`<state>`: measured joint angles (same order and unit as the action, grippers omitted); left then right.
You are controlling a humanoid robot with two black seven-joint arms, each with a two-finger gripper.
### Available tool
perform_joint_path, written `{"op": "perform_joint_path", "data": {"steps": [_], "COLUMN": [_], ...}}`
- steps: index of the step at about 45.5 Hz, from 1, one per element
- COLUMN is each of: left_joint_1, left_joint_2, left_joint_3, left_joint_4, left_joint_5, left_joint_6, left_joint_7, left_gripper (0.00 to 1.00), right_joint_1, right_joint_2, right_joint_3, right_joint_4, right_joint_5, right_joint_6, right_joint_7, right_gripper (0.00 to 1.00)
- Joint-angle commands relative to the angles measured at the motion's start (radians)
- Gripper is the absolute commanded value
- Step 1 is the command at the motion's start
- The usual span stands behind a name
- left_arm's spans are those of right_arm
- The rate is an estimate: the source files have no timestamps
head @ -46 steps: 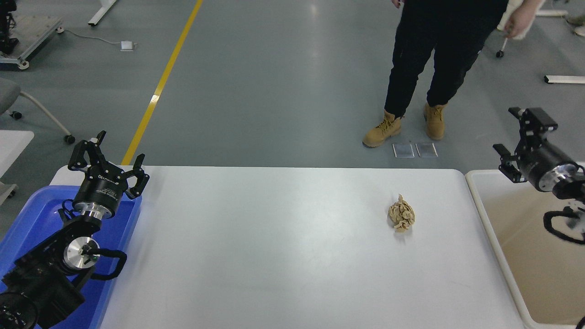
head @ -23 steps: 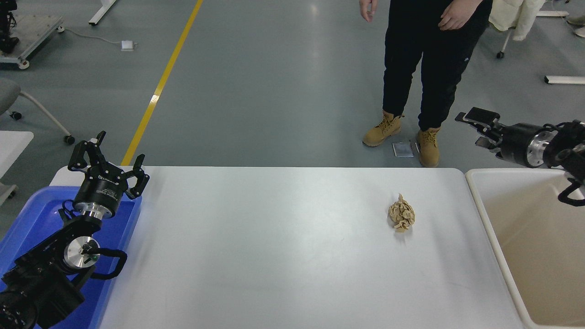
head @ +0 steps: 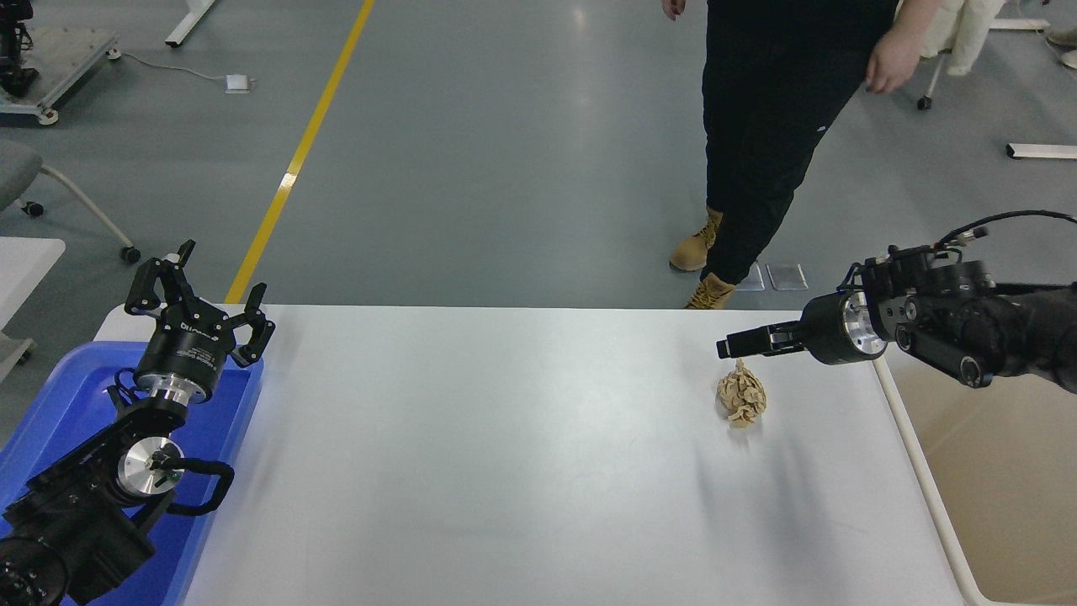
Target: Clean the table surface
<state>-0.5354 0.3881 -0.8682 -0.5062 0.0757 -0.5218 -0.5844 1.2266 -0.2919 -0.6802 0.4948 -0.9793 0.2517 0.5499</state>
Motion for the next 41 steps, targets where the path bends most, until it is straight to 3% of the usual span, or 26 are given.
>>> {"op": "perform_joint_path", "data": {"steps": [1,20,30,41], "left_joint_1": [0.000,0.000,0.000,0.000], "left_joint_2": [0.000,0.000,0.000,0.000], "left_joint_3": [0.000,0.000,0.000,0.000], "left_joint_4": [0.000,0.000,0.000,0.000], "left_joint_5": [0.001,0.001,0.001,0.001], "left_joint_6": [0.000,-0.001,-0.001,-0.001], "left_joint_7": [0.000,0.000,0.000,0.000], "left_gripper": [1.00,1.00,1.00,1.00], "right_joint_1": [-0.073,-0.170,-0.232,-0.262], "right_joint_2": [0.065,0.080,0.106,0.106], "right_joint_3": [-0.032,-0.021,-0.019,-0.019], "right_joint_4": [-0.133,-0.182,-0.242,-0.269], "right_joint_5": [-0.019,-0.015,0.019,0.088], "right_joint_6": [-0.023,-0.089,-0.189,-0.200], "right_joint_7": [0.002,0.002,0.002,0.002], "right_gripper": [0.99,0.99,0.99,0.99]}}
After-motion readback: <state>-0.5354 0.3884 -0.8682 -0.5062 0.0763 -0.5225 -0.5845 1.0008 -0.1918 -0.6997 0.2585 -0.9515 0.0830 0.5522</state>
